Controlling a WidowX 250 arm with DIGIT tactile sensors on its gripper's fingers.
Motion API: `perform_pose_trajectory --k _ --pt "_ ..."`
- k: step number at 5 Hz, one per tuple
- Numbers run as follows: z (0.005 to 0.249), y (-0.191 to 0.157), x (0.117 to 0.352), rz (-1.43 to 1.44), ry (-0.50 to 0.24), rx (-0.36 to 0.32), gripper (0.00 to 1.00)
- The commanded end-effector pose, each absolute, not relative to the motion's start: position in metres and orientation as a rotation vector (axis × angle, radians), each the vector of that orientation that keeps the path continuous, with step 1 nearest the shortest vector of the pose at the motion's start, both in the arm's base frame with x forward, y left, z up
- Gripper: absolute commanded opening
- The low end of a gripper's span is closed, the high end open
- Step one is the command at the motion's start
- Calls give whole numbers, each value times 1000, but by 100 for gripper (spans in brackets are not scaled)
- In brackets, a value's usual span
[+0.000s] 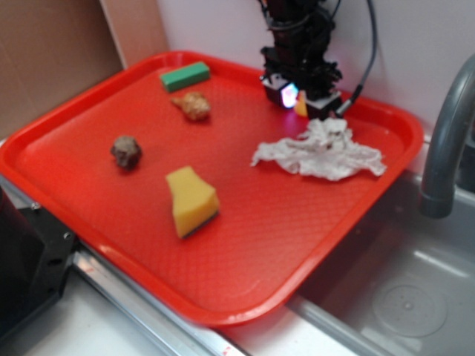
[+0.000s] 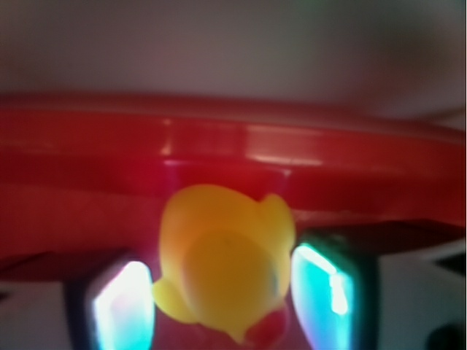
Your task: Grab the yellow duck.
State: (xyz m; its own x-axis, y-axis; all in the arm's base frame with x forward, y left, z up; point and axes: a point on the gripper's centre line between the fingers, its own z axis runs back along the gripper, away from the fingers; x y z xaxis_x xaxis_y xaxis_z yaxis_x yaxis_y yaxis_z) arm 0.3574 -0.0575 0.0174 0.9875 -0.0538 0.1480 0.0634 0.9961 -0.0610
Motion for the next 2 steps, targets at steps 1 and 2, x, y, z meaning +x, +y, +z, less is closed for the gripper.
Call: perform_pose_trajectory --k 1,2 --pt "72 -41 345 -2 -257 -98 0" --pt "118 -19 303 84 -147 -123 0"
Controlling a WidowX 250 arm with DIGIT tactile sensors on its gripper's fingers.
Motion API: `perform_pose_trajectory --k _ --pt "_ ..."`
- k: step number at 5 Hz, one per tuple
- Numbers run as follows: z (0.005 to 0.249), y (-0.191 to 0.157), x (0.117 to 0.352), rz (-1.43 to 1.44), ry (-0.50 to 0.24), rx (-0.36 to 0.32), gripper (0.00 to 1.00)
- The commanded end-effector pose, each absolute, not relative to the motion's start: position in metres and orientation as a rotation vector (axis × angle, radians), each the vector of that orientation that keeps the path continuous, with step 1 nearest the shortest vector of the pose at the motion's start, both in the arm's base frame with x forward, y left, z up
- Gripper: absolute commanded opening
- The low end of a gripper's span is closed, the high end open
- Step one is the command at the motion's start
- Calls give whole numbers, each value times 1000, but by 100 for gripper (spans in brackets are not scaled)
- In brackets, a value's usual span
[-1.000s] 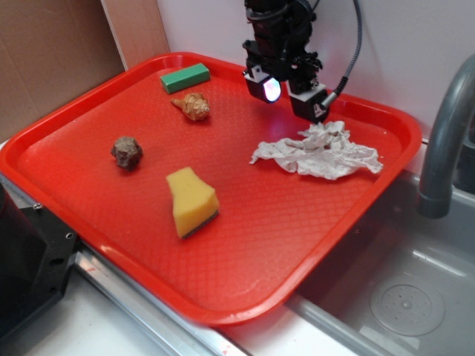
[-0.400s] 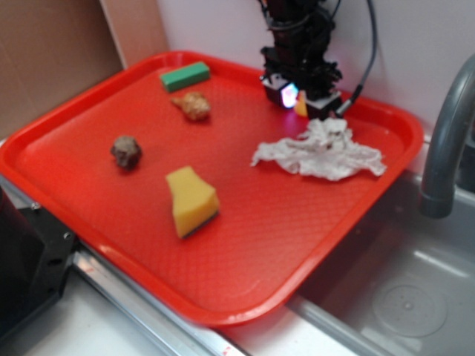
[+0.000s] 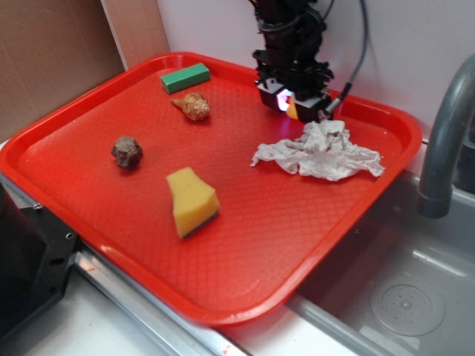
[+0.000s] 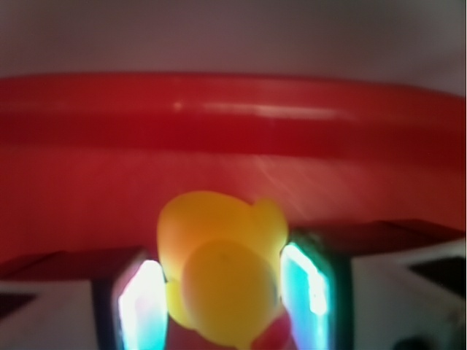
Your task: Grab the yellow duck.
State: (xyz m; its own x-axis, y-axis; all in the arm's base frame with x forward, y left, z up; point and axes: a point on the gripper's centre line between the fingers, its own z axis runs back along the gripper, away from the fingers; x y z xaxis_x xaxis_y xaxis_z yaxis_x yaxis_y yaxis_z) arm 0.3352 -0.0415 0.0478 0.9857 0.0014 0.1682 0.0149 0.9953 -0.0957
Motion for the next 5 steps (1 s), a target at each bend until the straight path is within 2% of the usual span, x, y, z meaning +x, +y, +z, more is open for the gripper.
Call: perform_pose_trajectory --k 1,2,3,4,5 --pt "168 4 267 339 89 -131 0" --pt "205 19 216 399 34 -149 0" --pt "231 15 203 379 -4 -141 0" --pt "240 9 188 319 -82 -129 0" --pt "236 5 188 314 -123 -109 0"
